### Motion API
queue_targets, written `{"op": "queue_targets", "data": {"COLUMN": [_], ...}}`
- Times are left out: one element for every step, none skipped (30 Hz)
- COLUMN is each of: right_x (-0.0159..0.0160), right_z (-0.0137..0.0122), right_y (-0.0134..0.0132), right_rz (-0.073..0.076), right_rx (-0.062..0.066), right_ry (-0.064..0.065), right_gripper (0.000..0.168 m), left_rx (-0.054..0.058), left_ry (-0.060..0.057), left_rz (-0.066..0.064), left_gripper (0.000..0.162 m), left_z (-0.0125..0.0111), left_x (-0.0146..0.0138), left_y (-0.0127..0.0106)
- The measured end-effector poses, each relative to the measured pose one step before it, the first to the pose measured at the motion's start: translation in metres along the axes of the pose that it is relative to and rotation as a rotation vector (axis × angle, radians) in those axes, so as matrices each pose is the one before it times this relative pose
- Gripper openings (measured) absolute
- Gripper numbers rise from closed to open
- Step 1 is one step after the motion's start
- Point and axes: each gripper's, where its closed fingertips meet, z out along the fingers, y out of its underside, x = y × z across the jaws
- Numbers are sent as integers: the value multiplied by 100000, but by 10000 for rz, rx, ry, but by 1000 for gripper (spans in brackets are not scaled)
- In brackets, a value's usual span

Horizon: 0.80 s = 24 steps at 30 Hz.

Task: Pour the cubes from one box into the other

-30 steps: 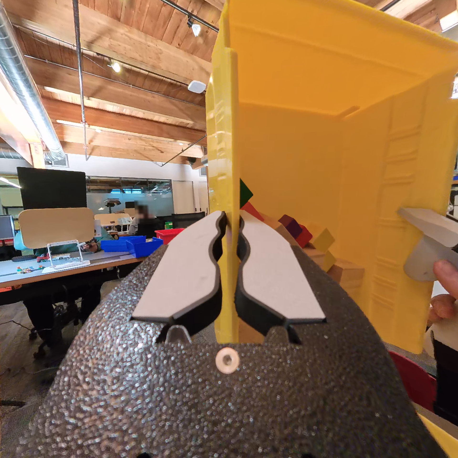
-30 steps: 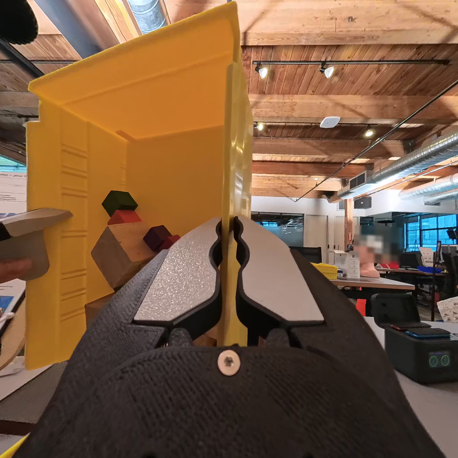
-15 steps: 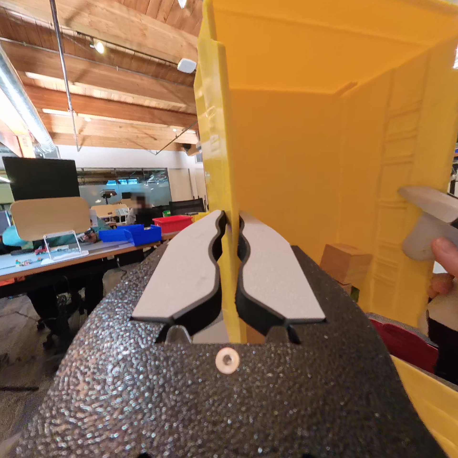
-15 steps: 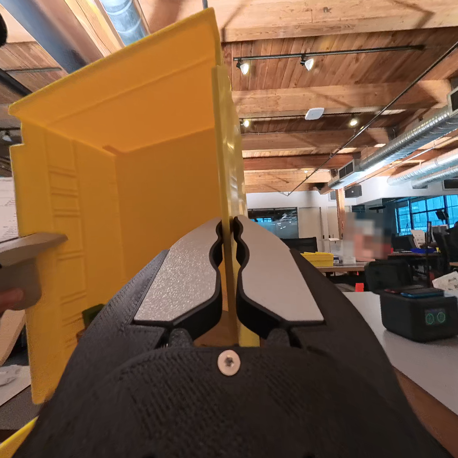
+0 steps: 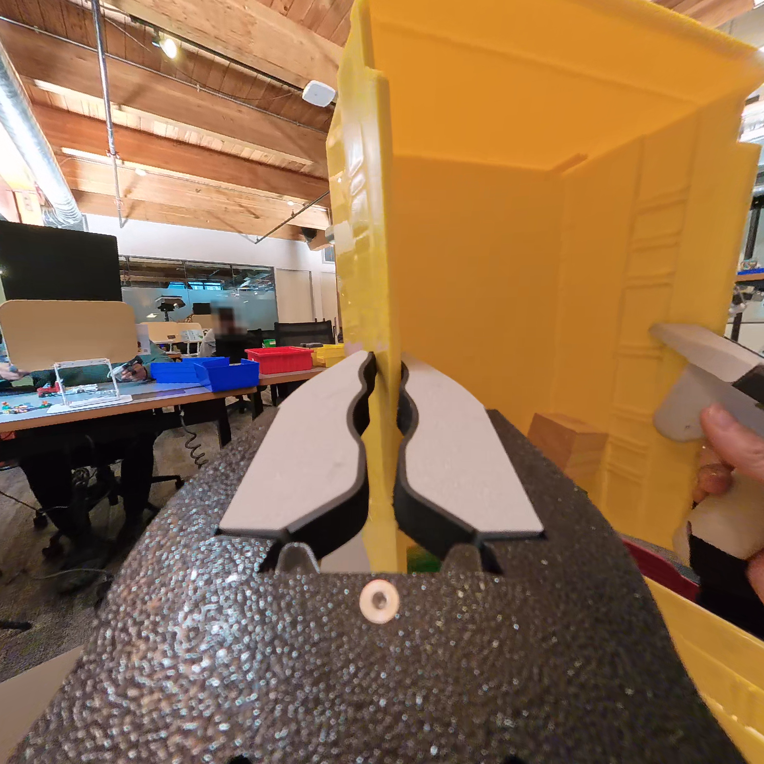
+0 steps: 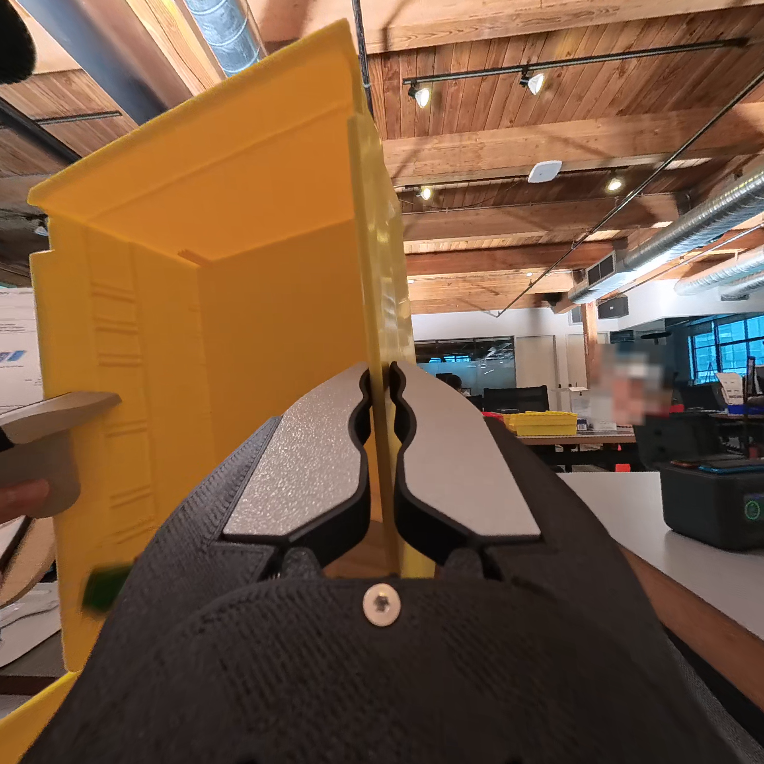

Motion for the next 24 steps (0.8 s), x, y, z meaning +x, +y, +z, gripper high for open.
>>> {"op": "queue_targets", "data": {"right_x": [-63, -62, -31, -76, -73, 38, 2, -102, -105, -154, -172, -165, -69, -88, -145, -98, -14, -46, -58, -4, -48, 13, 83, 41], "right_z": [42, 53, 17, -3, -3, -29, -49, -35, -20, -37, -7, 23, 27, 22, 52, 59, 32, 34, 77, 66, 60, 64, 1, -58], "right_y": [-191, -206, -228, -236, -200, -150, -140, -104, -71, -99, -131, -121, -99, -136, -164, -193, -230, -263, -256, -216, -186, -97, 14, 67], "right_rz": [-94, 61, -18, -165, 3, -4, -110, 11, 51, -62, -19, 80, 12, -51, 42, 44, -46, 29, 84, -48, -77, 107, 76, -59], "right_rx": [36, 51, 50, 34, 46, 35, 28, 21, 9, 4, 19, 54, 44, 34, 48, 73, 80, 78, 79, 46, 20, 31, 14, -47], "right_ry": [0, -57, 0, 21, -45, 42, 48, -42, -44, -13, -41, -73, 18, 12, -63, -41, 40, -5, -54, 41, 8, -35, 18, 43], "right_gripper": [6, 6, 6, 6, 6, 6, 6, 6, 6, 6, 6, 6, 6, 6, 6, 6, 6, 6, 6, 6, 6, 6, 6, 6], "left_rx": [59, 23, 73, 87, 16, 43, 63, -29, 14, 68, 19, 18, 71, 34, 19, 100, 104, 30, 57, 85, 4, 8, 24, -53], "left_ry": [15, -10, 26, 50, -19, 36, 84, 24, 1, 40, 27, -26, 10, 38, -17, 9, 79, 64, 3, 59, 32, -23, 11, 5], "left_rz": [-23, 8, -74, -62, 26, 16, -50, -9, 28, -92, -107, 8, -19, -85, 50, 82, -5, 77, 119, -48, -81, 61, 60, -28], "left_gripper": [7, 7, 7, 8, 8, 8, 8, 8, 8, 8, 8, 8, 8, 9, 9, 9, 9, 9, 9, 10, 10, 10, 10, 10], "left_z": [-34, -7, -38, -59, -73, -84, -73, -67, -111, -124, -88, -97, -86, -50, -68, -72, -38, 3, 8, 11, 42, 36, 28, 23], "left_x": [21, 16, 31, 64, 33, 92, 114, 7, -48, -33, -59, -89, -23, 10, -36, 5, 76, 76, 36, 76, 60, 32, 59, 42], "left_y": [-152, -129, -187, -210, -128, -121, -113, -5, -41, -143, -92, -97, -156, -169, -198, -313, -337, -241, -266, -318, -267, -227, -110, 21]}}
